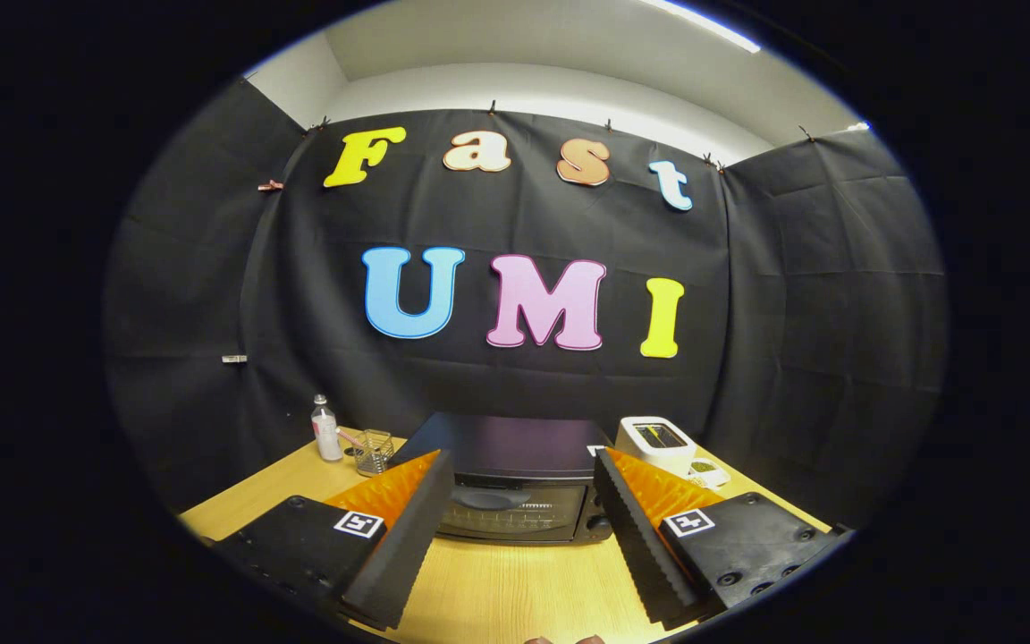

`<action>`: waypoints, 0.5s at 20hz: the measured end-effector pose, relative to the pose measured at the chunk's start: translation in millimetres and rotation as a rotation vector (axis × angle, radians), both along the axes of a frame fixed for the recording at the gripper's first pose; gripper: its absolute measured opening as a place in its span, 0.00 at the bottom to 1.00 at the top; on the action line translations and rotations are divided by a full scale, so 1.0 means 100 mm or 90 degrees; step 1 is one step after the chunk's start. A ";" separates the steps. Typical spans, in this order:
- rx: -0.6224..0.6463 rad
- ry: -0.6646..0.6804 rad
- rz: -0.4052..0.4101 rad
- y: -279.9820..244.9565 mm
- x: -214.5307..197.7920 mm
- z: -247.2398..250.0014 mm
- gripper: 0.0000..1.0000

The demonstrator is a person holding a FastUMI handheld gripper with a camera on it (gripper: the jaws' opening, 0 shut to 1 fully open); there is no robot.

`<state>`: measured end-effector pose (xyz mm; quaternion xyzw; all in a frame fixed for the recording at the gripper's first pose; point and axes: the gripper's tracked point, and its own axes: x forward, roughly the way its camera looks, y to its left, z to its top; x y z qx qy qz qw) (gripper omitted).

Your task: Open the toaster oven, put the food inside, and close the toaster oven door.

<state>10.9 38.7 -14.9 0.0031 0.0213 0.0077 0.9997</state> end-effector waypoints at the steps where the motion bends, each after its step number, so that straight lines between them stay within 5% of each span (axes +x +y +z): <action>1: 0.000 0.003 -0.002 -0.01 0.01 -0.01 0.97; 10: 0.009 0.037 -0.002 0.02 0.18 -0.09 0.97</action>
